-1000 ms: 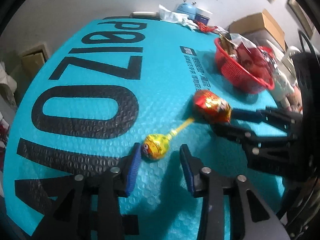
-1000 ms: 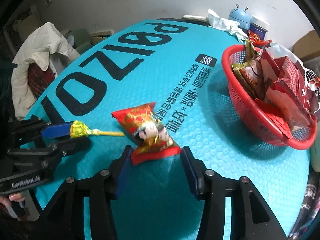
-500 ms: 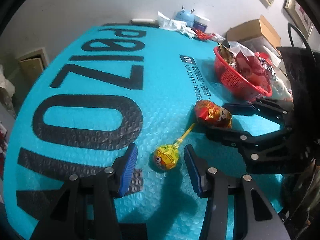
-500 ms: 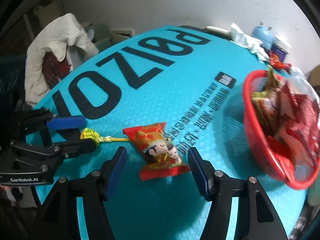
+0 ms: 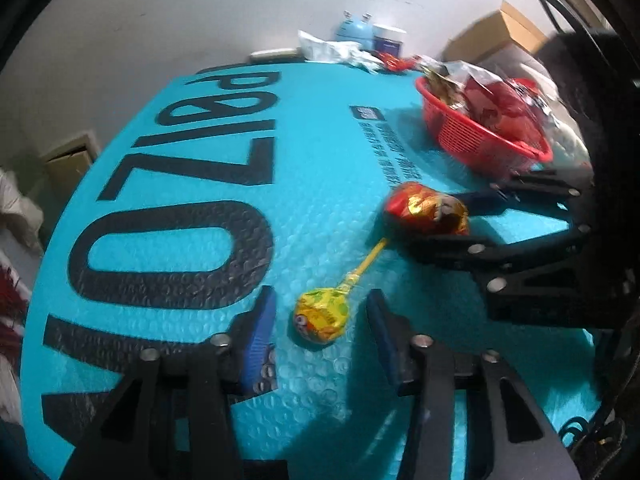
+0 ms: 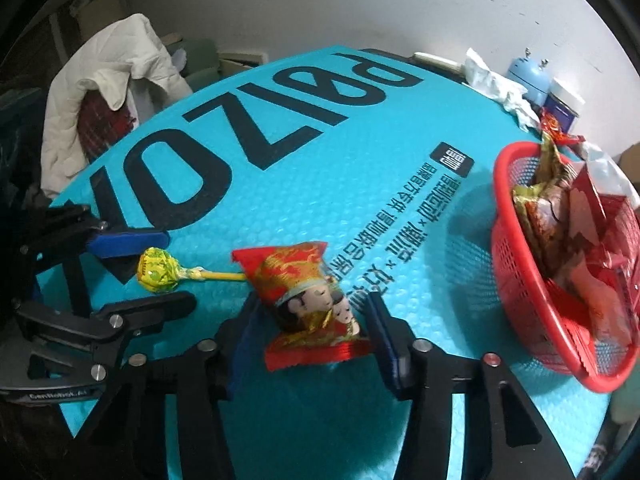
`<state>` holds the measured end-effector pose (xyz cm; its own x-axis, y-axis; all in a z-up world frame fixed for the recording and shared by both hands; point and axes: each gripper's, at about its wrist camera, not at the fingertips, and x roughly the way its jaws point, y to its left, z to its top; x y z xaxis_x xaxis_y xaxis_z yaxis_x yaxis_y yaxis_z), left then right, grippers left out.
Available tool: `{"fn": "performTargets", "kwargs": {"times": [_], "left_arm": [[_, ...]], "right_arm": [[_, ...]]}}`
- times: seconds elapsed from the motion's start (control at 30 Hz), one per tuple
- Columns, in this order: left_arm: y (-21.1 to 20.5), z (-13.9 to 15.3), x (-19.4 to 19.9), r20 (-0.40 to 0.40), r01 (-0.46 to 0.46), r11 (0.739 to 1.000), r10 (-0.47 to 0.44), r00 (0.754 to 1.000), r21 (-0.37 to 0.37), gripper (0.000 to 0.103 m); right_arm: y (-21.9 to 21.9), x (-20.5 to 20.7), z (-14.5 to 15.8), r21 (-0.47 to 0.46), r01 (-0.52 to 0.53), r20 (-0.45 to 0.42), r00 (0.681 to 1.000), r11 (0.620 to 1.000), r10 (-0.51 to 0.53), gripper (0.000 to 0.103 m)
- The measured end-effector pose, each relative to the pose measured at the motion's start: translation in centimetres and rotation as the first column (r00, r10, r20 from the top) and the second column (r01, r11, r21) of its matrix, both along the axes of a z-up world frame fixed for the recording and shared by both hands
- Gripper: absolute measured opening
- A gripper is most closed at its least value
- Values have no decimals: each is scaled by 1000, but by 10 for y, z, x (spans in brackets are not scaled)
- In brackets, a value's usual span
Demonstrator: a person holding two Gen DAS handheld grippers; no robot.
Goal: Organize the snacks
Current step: 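Lift the lollipop and red-gold packet and carry them over the red basket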
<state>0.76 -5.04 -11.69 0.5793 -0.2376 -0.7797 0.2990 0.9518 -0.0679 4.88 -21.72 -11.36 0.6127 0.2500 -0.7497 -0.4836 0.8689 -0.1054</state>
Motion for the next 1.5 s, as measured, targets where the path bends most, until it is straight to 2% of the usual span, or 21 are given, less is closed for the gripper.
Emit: {"fn": "performTargets", "kwargs": {"times": [0.07,0.43,0.7,1.03,1.5], "left_arm": [[5,1,0,-2,-22,1000,22,1000,-8,25],[8,3,-11,-65,-51,995,45,997,-91,25],[8,4,-22,-102,-66,987,51,993,-145,24],[1,22,-43,-51,-43,986,35,998,-160,25],[-37,52,-64,26,89,973,-85,996,-212,25]], "right_arm": [[-5,-1,1,11,14,-2,1000,1000,-14,39],[-15,-22,3,70,41,-8,999,997,-40,35],[-18,-42,3,79,54,11,998,995,-55,35],[-25,-77,13,116,56,50,997,992,-62,35],[-59,-121,32,167,129,108,983,977,-149,35]]}}
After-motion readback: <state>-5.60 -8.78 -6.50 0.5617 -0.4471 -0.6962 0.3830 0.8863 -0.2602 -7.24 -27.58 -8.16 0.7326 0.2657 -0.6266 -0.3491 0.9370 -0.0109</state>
